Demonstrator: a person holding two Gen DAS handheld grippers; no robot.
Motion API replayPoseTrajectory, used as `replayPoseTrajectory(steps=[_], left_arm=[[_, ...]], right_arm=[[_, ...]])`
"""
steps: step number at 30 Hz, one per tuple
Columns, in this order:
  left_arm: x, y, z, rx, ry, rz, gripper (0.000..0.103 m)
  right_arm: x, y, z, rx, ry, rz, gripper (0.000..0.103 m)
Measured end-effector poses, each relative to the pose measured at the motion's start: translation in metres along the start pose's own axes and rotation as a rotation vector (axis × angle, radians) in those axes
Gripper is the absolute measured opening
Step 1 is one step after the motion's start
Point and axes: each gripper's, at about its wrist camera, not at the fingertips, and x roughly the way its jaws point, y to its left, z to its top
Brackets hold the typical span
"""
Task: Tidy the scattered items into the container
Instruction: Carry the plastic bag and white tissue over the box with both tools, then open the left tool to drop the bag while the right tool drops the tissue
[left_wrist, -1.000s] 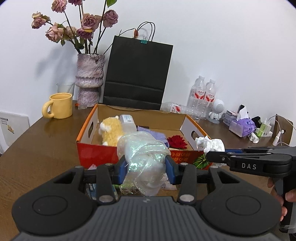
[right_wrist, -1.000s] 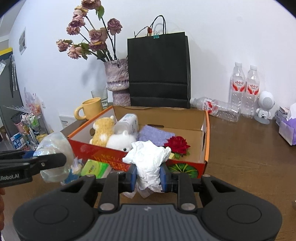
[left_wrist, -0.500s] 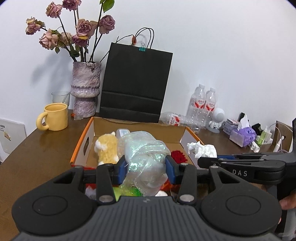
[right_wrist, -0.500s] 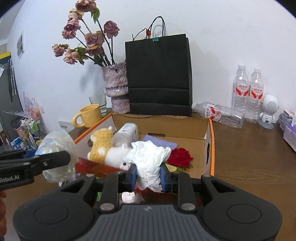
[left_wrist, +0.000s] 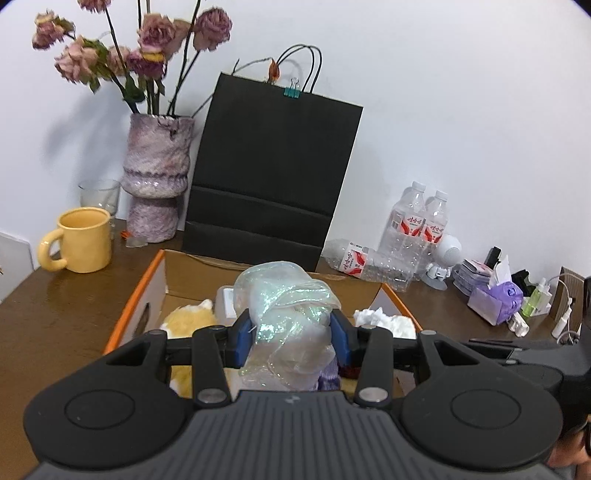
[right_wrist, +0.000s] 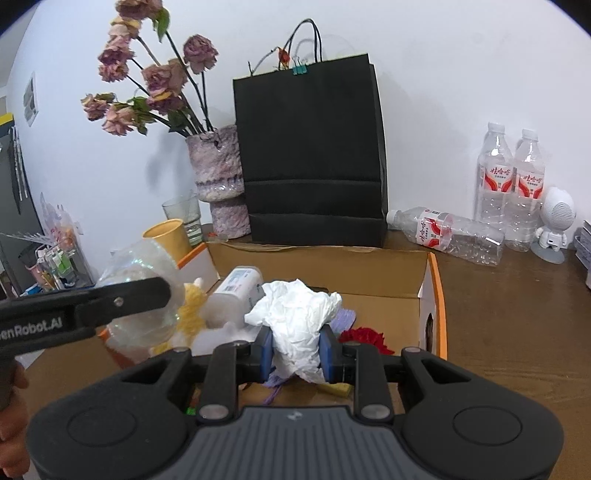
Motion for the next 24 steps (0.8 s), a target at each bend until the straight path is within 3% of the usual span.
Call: replayPoseTrajectory(steps=[14, 24], left_arm=[[0.089, -0.001, 0.005, -0.014, 0.085, 0.003, 0.044], [0.138, 0.007, 0.004, -0.059, 0.223, -0.013, 0.044]], right_arm=[[0.068, -0.023, 0.016, -0.052, 0.092, -0.082, 0.024], [0.104, -0.034, 0.020, -0.082, 0.197, -0.098, 0.025]])
